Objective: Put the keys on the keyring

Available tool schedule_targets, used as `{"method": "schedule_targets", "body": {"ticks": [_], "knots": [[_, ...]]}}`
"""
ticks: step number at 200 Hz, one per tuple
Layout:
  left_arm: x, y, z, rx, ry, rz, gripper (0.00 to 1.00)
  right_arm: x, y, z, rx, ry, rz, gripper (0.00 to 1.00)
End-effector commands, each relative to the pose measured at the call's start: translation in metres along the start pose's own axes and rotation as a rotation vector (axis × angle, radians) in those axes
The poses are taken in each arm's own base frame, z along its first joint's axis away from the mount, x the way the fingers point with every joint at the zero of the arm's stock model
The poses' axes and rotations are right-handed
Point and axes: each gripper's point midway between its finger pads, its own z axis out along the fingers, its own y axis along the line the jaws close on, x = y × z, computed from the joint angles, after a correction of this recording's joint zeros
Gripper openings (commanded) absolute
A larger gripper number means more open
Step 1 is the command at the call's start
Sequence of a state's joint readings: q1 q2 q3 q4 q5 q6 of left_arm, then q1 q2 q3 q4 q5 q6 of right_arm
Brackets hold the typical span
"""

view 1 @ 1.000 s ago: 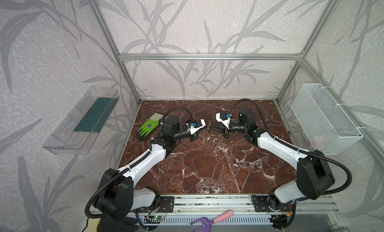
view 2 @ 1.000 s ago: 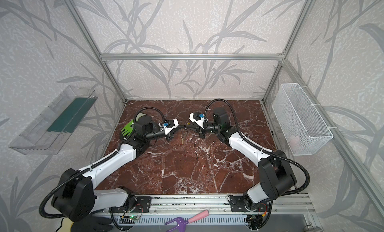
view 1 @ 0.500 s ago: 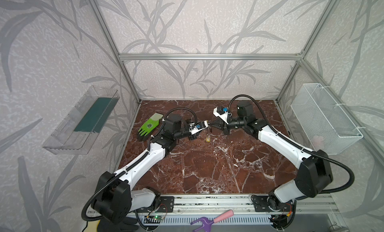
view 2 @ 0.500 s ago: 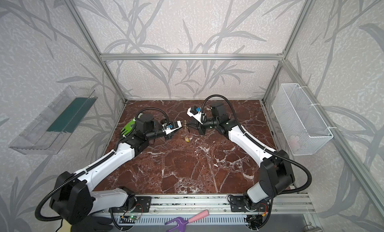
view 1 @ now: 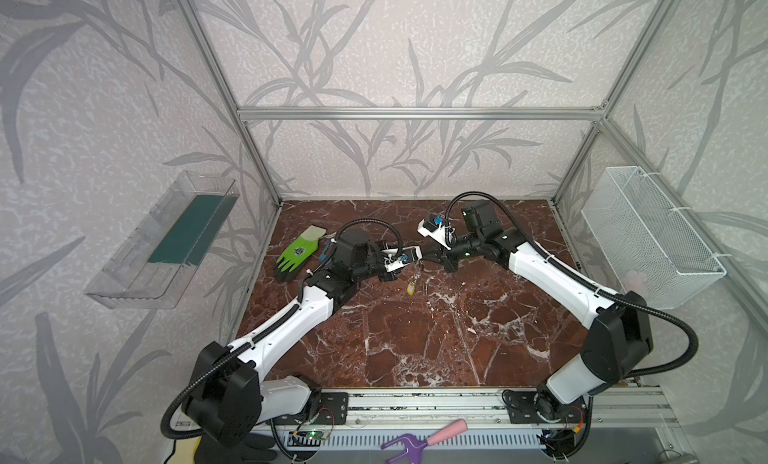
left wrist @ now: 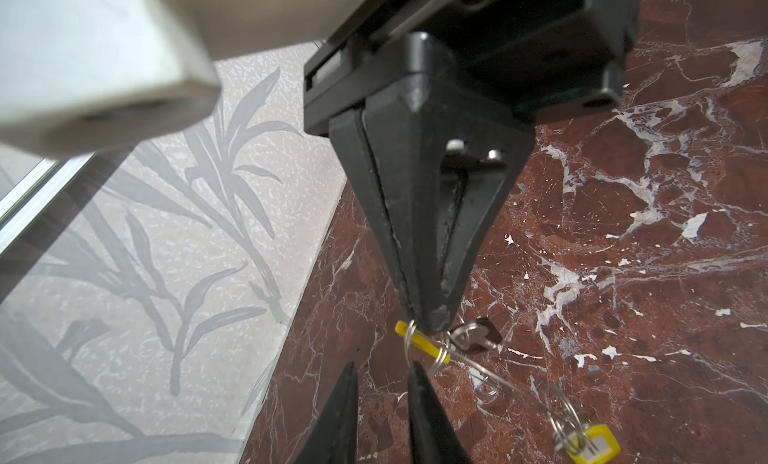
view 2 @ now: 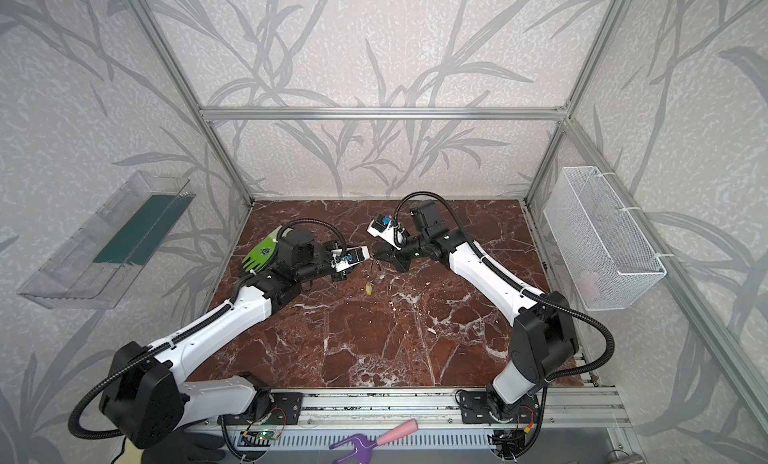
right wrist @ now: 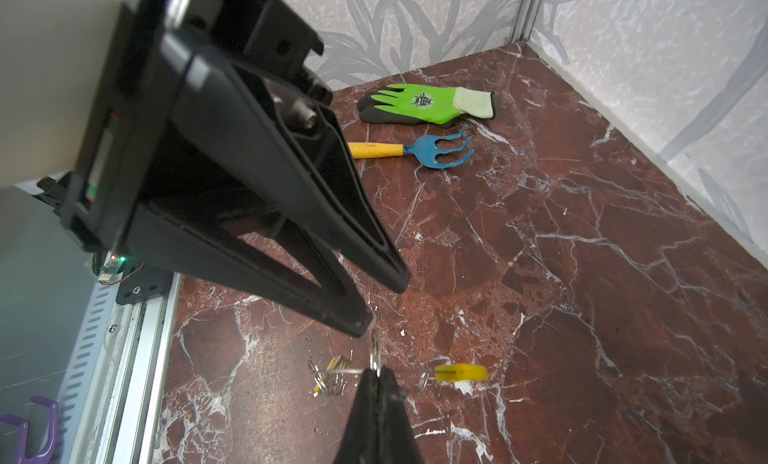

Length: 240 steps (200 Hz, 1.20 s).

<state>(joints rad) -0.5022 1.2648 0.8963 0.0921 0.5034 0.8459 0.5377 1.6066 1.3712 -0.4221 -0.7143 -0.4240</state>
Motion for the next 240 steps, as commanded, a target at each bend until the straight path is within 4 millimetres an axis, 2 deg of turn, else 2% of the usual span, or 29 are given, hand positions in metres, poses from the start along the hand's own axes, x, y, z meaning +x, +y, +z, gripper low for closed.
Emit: {"method": "schedule_targets", "body": {"ticks": [1, 88, 148, 177, 240], "knots": [[-0.013, 0.003, 0.001, 0.019, -0.039, 0.022, 0.24, -0.011, 0.003, -0.003, -0.007, -0.010, -0.026, 0.00], [-0.013, -0.001, 0.011, 0.052, -0.046, -0.001, 0.23, -0.014, 0.007, -0.003, -0.008, -0.024, -0.047, 0.00], [-0.015, 0.008, 0.003, -0.012, -0.039, -0.002, 0.29, 0.001, -0.002, 0.000, 0.039, 0.027, -0.054, 0.00], [-0.019, -0.003, -0.002, 0.032, -0.065, 0.002, 0.29, 0.000, -0.010, -0.003, 0.078, 0.005, -0.053, 0.00], [-0.009, -0.013, 0.005, 0.075, -0.031, -0.013, 0.29, -0.009, -0.002, -0.006, 0.054, -0.041, -0.068, 0.00]]}}
